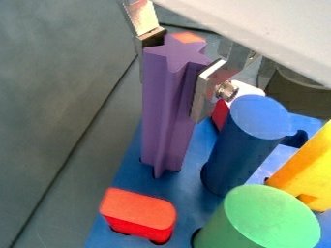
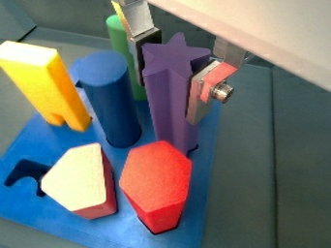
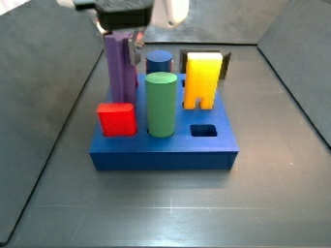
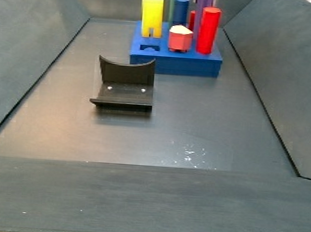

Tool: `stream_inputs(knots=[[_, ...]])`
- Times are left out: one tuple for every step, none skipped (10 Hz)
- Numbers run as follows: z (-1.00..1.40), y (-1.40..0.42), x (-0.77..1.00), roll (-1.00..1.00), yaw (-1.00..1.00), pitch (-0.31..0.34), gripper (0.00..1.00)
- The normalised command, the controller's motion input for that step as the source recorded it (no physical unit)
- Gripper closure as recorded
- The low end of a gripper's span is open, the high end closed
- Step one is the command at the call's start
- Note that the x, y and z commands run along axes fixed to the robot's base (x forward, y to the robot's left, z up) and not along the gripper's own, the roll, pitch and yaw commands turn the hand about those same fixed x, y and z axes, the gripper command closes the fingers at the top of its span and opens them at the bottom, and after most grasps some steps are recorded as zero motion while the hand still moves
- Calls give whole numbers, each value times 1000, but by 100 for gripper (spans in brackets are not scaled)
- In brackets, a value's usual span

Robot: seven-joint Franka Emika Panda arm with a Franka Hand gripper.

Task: Pick up the star object. Move up. Place the star object on the fixture. Regrasp the star object. Move to above the board. Insert the star object.
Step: Insert the star object.

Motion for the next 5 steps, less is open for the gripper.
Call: stream_inputs(knots=[[-851,0,220,0,46,-96,100],[-734,-26,117,0,0,-144,100],[-409,0,0,-91,0,-193,100],[-71,0,0,0,0,-33,100],[0,0,0,0,0,0,100]])
